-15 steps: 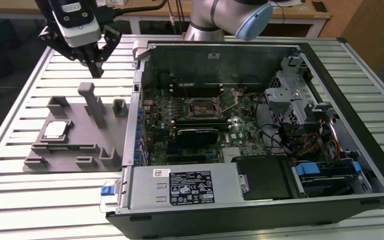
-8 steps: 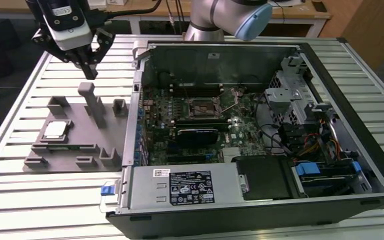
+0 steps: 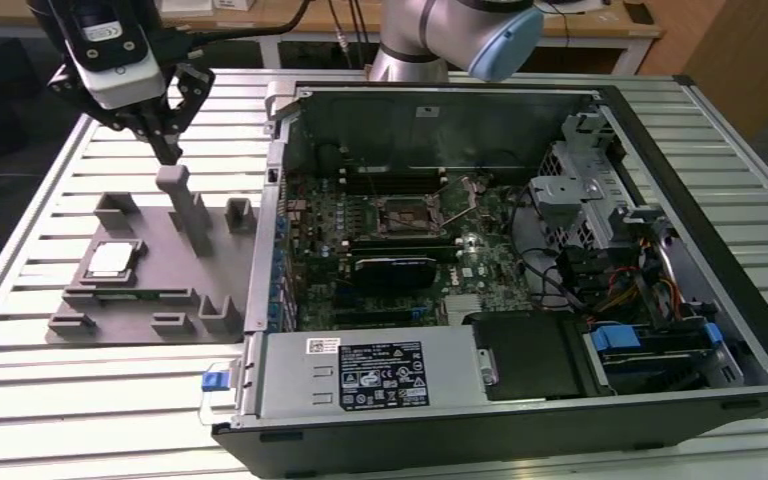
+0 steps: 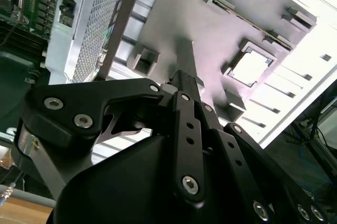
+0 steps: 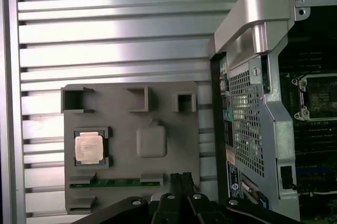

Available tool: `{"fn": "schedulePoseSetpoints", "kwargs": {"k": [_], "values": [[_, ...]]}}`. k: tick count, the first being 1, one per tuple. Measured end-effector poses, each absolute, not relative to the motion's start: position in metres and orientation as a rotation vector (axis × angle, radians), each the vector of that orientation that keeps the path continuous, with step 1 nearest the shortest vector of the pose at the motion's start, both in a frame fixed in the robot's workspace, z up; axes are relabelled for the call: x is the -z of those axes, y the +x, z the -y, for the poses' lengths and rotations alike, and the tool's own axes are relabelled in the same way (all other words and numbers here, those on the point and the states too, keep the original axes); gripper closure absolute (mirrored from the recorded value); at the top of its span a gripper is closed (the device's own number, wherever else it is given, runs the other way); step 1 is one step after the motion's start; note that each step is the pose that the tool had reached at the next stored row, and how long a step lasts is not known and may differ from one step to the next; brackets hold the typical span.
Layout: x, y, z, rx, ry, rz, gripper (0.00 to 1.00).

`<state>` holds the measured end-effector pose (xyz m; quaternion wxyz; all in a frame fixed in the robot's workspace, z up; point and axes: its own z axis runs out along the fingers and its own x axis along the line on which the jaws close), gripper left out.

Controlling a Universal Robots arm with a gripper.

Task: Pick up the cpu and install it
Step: 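Reach for the cpu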

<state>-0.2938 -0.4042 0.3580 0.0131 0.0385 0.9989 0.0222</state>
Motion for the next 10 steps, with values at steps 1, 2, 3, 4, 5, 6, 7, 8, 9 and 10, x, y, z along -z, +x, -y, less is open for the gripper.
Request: {"fn": "schedulePoseSetpoints", "kwargs": {"k": [1, 2, 3, 4, 5, 6, 7, 8, 9, 10], "values": [[-0.357, -0.296, 0.404, -0.069, 0.120, -3.112, 0.89], [-0.357, -0.298, 0.405, -0.069, 0.120, -3.112, 0.89], [-0.356, -0.300, 0.405, -0.069, 0.120, -3.113, 0.89], [-0.355, -0.302, 0.405, -0.069, 0.120, -3.112, 0.89], [-0.354, -0.305, 0.405, -0.069, 0.120, -3.112, 0.89], [-0.353, -0.308, 0.406, -0.069, 0.120, -3.112, 0.89], [-0.352, -0.311, 0.406, -0.069, 0.120, -3.112, 0.89], [-0.351, -0.314, 0.406, -0.069, 0.120, -3.112, 0.89], [-0.350, -0.317, 0.406, -0.069, 0.120, -3.112, 0.89], [-0.349, -0.320, 0.406, -0.069, 0.120, -3.112, 0.89]]}}
